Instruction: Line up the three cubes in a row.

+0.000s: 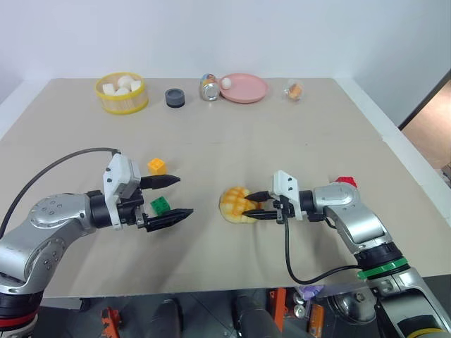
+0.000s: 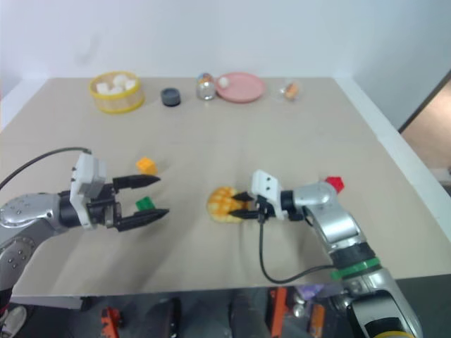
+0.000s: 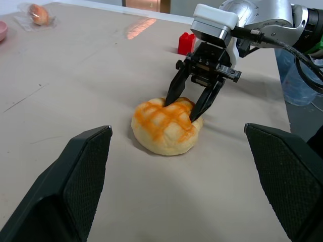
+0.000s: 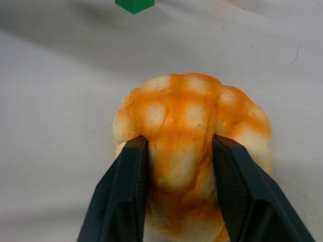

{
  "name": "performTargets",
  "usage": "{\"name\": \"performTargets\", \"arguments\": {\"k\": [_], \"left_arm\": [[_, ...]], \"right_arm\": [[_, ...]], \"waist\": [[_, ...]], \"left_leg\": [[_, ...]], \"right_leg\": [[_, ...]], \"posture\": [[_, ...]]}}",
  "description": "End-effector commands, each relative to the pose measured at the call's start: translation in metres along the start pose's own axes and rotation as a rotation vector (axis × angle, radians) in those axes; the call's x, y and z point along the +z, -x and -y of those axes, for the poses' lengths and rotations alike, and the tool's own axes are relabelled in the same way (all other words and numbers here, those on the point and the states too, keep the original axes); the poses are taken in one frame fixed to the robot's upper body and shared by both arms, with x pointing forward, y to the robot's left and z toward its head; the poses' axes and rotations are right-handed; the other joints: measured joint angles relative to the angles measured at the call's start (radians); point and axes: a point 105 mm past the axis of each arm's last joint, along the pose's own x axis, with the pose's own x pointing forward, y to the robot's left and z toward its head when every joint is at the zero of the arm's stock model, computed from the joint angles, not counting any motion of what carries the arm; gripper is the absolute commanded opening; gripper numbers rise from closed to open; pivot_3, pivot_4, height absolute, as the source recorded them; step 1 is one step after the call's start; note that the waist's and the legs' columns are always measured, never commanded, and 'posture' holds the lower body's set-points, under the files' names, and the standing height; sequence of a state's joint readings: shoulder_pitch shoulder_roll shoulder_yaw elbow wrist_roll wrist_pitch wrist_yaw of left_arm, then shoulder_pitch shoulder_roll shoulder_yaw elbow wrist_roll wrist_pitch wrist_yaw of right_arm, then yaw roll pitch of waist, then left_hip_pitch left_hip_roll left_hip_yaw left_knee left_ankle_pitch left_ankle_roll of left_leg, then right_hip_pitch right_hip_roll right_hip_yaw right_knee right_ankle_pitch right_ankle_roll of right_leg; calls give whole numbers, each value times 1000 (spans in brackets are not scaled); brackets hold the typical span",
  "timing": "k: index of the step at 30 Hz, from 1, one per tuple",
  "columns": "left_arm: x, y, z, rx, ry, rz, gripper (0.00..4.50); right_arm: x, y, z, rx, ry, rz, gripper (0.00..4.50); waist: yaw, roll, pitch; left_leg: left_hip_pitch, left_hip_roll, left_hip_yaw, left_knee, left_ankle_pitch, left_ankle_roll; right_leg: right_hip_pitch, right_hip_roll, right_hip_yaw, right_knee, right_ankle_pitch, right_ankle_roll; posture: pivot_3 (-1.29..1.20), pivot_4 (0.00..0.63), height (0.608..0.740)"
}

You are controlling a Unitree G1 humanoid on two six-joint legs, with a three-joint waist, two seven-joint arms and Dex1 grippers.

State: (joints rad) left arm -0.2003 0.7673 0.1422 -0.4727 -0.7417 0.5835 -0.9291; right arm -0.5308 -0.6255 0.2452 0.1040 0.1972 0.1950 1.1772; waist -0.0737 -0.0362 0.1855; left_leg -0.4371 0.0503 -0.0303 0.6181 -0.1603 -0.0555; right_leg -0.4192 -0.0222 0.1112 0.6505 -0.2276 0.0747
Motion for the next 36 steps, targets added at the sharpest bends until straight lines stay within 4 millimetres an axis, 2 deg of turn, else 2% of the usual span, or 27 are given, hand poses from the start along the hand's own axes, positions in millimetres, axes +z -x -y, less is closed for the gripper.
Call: {"name": "performTargets", "arguments": {"k": [1,4,5,12,16,18,21,24,27,30,33,36], "left_arm": [[8,-1,3,-11,-61,23,4338],[6,-4,4,-24,-66,24,4338],[6,-5,4,-31,-66,29,4338],[3,-13,0,-49,-63,47,4338],[1,-16,-2,-58,-62,51,4338],[1,-18,-1,-65,-60,56,4338],[1,-21,-1,-74,-57,62,4338],[0,-24,0,-86,-54,63,4338],[0,-27,2,-101,-50,68,4338],[0,-31,2,-115,-53,71,4338],[0,-34,2,-128,-59,72,4338],[0,-36,2,-133,-61,73,4338]], "right_arm": [[-3,5,4,-18,9,-34,1887],[-5,8,6,-41,8,-48,1887],[0,12,10,-66,2,-29,1887],[50,55,44,-220,-95,170,1887],[45,54,41,-224,-82,127,1887],[43,59,46,-265,-87,128,1887],[43,90,79,-452,-90,135,1887],[41,139,118,-706,-66,119,1887],[27,190,145,-930,-97,60,1887],[11,227,152,-1064,-94,-39,1887],[-8,250,150,-1134,-96,-149,1887],[-25,263,145,-1174,-122,-218,1887]], "waist": [[0,0,0],[0,0,0],[0,0,0],[1,1,0],[1,0,0],[1,0,0],[1,1,0],[0,2,1],[2,2,1],[2,2,1],[-3,2,1],[-10,4,2]], "left_leg": [[0,0,0,0,0,0],[0,0,0,1,0,0],[0,0,0,1,0,0],[0,0,0,1,1,1],[0,0,-1,0,1,1],[0,0,-1,0,1,1],[-1,0,-1,0,1,1],[-1,-1,0,1,1,1],[-1,-2,0,1,2,3],[-1,-2,0,0,2,3],[-1,-2,0,-2,1,4],[0,-2,1,-2,1,4]], "right_leg": [[0,0,0,0,0,0],[1,0,0,0,0,0],[1,0,0,0,0,0],[1,0,0,0,1,1],[1,1,0,0,1,0],[1,1,0,0,0,0],[0,0,0,0,0,1],[0,-1,1,0,1,2],[1,-1,1,0,1,2],[1,-1,1,-1,0,2],[1,-1,1,-1,-1,1],[0,-1,2,-1,0,2]], "posture": [[0,150,740],[0,150,740],[0,150,740],[0,150,740],[0,150,740],[0,150,740],[0,150,740],[0,150,740],[0,150,740],[0,150,740],[0,150,740],[0,150,740]]}}
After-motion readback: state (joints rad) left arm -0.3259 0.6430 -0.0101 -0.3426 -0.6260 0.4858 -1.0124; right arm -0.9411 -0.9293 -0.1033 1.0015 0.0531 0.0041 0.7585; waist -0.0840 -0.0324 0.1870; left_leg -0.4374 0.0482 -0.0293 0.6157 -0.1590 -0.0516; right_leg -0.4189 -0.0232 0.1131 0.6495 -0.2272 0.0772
